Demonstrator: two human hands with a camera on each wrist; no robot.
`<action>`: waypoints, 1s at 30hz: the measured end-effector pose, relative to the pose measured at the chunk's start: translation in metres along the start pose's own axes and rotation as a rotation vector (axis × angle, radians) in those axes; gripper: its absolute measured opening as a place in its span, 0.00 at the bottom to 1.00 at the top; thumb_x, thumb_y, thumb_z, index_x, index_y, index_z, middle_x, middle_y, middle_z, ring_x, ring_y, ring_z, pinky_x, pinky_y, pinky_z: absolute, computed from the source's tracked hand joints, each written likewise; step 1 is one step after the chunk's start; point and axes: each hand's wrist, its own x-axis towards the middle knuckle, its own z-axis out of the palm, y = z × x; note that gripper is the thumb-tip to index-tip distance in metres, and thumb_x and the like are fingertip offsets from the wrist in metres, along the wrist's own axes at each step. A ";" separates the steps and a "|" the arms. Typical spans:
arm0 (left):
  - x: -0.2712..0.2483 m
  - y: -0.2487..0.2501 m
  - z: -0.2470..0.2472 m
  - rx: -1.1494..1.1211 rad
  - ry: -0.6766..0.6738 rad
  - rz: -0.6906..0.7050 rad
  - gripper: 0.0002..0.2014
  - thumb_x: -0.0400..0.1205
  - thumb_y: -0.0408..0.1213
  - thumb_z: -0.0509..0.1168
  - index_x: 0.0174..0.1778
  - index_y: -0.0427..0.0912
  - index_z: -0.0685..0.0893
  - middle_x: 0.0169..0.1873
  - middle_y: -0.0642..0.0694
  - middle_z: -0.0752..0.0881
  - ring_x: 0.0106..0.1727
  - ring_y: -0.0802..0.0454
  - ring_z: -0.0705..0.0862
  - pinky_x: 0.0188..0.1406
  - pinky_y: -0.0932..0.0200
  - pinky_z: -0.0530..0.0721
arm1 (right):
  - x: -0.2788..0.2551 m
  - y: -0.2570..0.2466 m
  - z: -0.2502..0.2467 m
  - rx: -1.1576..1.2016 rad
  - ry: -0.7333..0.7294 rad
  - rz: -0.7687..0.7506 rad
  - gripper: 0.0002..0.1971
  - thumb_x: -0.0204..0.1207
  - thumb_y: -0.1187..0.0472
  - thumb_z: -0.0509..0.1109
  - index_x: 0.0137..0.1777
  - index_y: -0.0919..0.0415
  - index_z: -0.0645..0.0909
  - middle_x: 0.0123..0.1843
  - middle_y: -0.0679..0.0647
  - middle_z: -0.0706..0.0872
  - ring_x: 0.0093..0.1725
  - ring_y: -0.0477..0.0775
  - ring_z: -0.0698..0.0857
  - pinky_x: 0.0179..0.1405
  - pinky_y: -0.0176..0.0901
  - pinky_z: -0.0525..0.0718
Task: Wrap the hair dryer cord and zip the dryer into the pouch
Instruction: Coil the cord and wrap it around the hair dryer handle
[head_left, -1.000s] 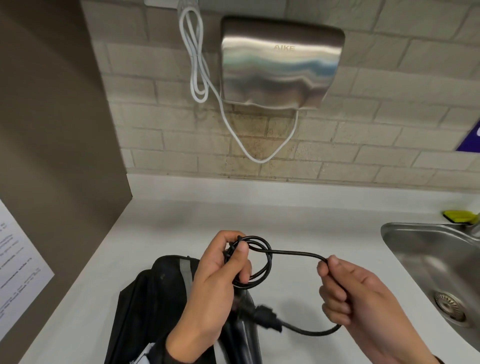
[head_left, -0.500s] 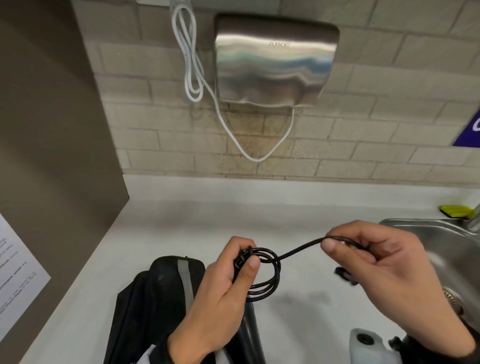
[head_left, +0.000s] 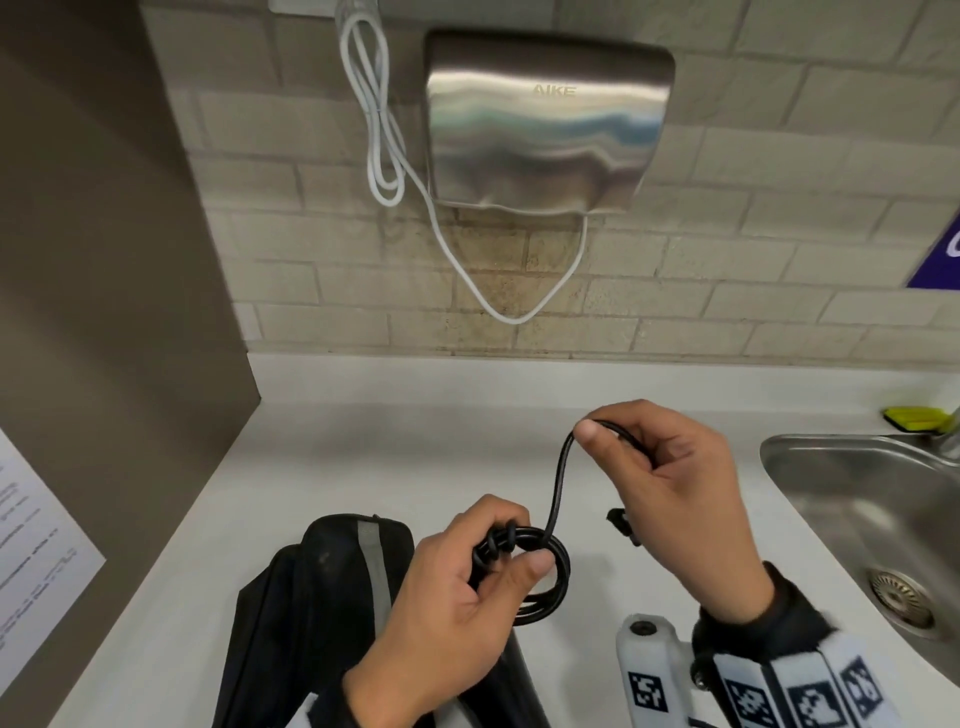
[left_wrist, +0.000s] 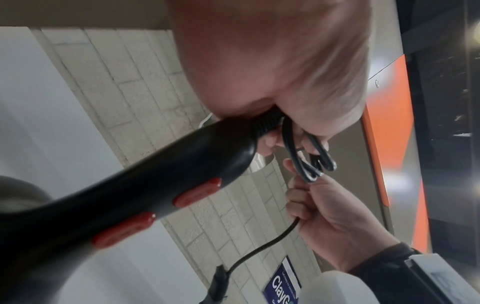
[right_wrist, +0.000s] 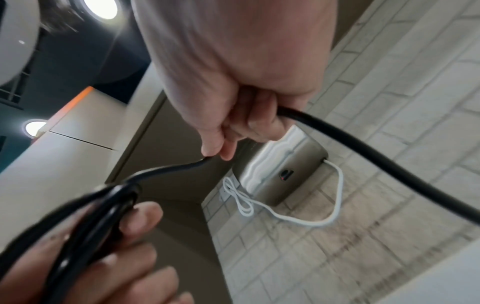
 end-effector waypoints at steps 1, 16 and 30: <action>0.000 0.000 0.001 -0.009 0.012 -0.006 0.15 0.74 0.67 0.64 0.45 0.61 0.80 0.29 0.53 0.79 0.29 0.58 0.75 0.30 0.59 0.79 | -0.001 0.005 0.003 0.007 0.009 0.015 0.08 0.71 0.52 0.74 0.39 0.57 0.88 0.21 0.55 0.78 0.22 0.46 0.69 0.20 0.40 0.71; -0.001 -0.003 0.000 -0.023 0.093 0.033 0.18 0.76 0.69 0.60 0.46 0.58 0.79 0.34 0.46 0.79 0.32 0.46 0.78 0.31 0.62 0.76 | -0.035 0.027 0.012 0.272 -0.204 -0.012 0.12 0.73 0.72 0.73 0.54 0.57 0.85 0.49 0.55 0.85 0.29 0.53 0.77 0.34 0.42 0.78; -0.002 -0.003 -0.002 -0.040 0.098 0.038 0.18 0.78 0.68 0.60 0.45 0.58 0.80 0.32 0.46 0.80 0.29 0.50 0.79 0.30 0.54 0.79 | -0.051 0.024 0.035 0.247 -0.077 0.069 0.09 0.78 0.51 0.72 0.44 0.54 0.91 0.43 0.54 0.92 0.38 0.50 0.88 0.38 0.39 0.83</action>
